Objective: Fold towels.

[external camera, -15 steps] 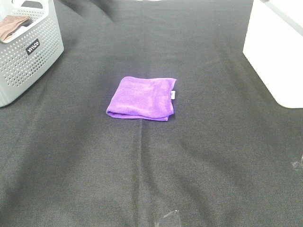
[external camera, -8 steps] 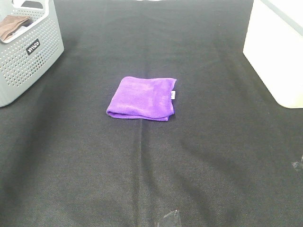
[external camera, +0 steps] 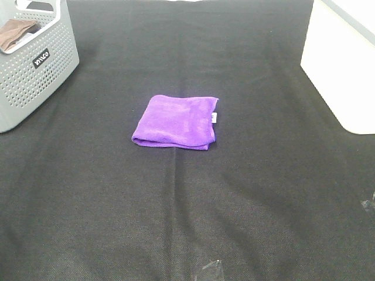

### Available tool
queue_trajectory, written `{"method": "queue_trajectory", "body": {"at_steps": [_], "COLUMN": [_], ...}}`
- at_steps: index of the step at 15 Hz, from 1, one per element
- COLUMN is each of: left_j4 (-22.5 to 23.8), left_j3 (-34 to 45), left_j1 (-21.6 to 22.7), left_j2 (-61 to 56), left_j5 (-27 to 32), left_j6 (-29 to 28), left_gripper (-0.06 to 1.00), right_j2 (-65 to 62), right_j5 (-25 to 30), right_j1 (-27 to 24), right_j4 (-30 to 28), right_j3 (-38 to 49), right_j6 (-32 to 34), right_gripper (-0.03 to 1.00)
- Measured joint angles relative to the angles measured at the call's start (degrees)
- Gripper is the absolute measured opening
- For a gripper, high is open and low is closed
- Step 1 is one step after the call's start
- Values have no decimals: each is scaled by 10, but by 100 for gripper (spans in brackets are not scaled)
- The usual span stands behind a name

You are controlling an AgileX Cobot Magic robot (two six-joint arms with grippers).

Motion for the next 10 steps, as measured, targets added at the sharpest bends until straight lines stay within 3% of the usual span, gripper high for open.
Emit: {"method": "queue_trajectory", "body": {"at_steps": [1,6,10], "left_j4": [1,-3,-57], "left_j3": [43,100,133], "left_j1": [0,0,0], "left_j2": [-85,-272,-295], "left_j5": [6,30,33], "left_j6": [2,4,7], "left_gripper": [75,75,75], "right_j2": [-26,-104,-104], "right_j5": [0,2,-41], "right_j1": [0,0,0], "right_j4": [-1,-3,-5], "right_j3": [24,108,156], "right_j6": [-10,-14,-23], "right_gripper": [75,77,77]}}
